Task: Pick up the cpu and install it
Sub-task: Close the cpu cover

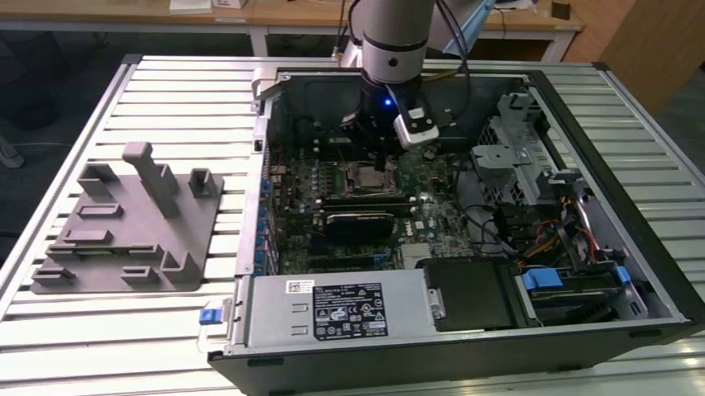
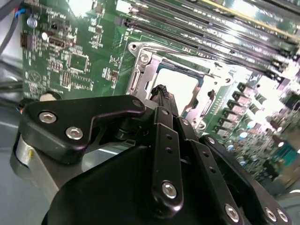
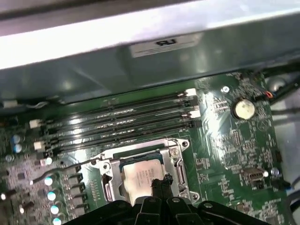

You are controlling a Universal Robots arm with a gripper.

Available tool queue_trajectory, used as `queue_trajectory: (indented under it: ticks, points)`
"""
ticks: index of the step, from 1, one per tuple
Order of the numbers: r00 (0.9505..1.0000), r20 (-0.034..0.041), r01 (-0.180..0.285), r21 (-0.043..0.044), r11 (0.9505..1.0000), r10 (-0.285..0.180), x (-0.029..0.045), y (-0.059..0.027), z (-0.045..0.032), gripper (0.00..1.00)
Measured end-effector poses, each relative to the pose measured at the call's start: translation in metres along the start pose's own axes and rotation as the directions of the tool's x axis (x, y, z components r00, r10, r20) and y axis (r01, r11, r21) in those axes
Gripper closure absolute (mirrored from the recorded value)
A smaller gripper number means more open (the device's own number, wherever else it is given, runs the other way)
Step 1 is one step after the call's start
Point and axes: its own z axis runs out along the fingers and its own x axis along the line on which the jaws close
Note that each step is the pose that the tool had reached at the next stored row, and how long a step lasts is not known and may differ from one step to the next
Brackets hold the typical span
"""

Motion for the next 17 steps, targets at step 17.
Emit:
queue_trajectory:
  ticks: [17]
  points:
    - [0.9917,0.0005,0.129,0.004,0.9917,-0.129,0.0162,-0.003,0.0056,0.89]
